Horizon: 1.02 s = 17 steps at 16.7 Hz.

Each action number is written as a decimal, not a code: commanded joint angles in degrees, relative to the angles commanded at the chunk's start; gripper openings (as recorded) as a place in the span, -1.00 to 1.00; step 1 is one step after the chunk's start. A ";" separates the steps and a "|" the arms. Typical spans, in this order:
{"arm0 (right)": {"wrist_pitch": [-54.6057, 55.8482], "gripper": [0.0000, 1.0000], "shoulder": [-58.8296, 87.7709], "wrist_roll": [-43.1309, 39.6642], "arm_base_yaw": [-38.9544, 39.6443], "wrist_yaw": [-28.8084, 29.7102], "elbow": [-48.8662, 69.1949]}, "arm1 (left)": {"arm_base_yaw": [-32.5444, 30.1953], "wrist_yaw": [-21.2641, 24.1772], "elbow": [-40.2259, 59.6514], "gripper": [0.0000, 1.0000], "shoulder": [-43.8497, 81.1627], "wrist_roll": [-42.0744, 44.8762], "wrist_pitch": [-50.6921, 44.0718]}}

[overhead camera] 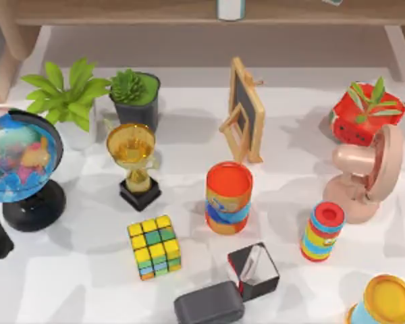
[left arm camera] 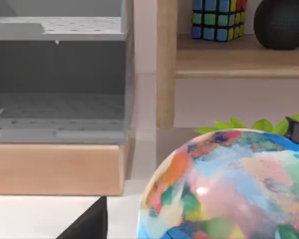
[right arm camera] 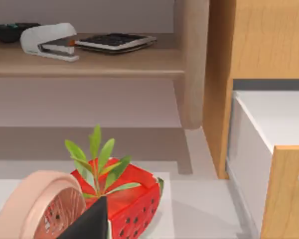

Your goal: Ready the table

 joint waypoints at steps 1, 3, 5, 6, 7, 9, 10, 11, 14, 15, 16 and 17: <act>0.00 1.00 0.00 0.00 0.00 0.00 0.00 | 0.00 0.00 0.00 1.00 0.00 0.00 0.00; -0.40 1.00 0.55 -0.14 -0.17 0.05 0.55 | 0.00 0.00 0.00 1.00 0.00 0.00 0.00; -2.42 1.00 3.42 -0.84 -0.90 0.19 3.42 | 0.00 0.00 0.00 1.00 0.00 0.00 0.00; -3.98 1.00 5.75 -1.39 -1.40 0.24 5.75 | 0.00 0.00 0.00 1.00 0.00 0.00 0.00; -5.86 1.00 8.67 -2.06 -1.94 0.26 8.66 | 0.00 0.00 0.00 1.00 0.00 0.00 0.00; -10.54 1.00 16.45 -3.77 -3.19 0.18 16.44 | 0.00 0.00 0.00 1.00 0.00 0.00 0.00; -13.23 1.00 21.25 -4.76 -3.88 0.09 21.20 | 0.00 0.00 0.00 1.00 0.00 0.00 0.00; -16.11 1.00 26.57 -5.84 -4.62 -0.02 26.45 | 0.00 0.00 0.00 1.00 0.00 0.00 0.00; -25.62 1.00 45.07 -9.41 -7.16 -0.45 44.45 | 0.00 0.00 0.00 1.00 0.00 0.00 0.00; -29.01 1.00 51.88 -10.68 -8.10 -0.60 50.99 | 0.00 0.00 0.00 1.00 0.00 0.00 0.00; -32.46 1.00 58.85 -11.97 -9.10 -0.74 57.67 | 0.00 0.00 0.00 1.00 0.00 0.00 0.00; -35.95 1.00 65.90 -13.27 -10.13 -0.86 64.42 | 0.00 0.00 0.00 1.00 0.00 0.00 0.00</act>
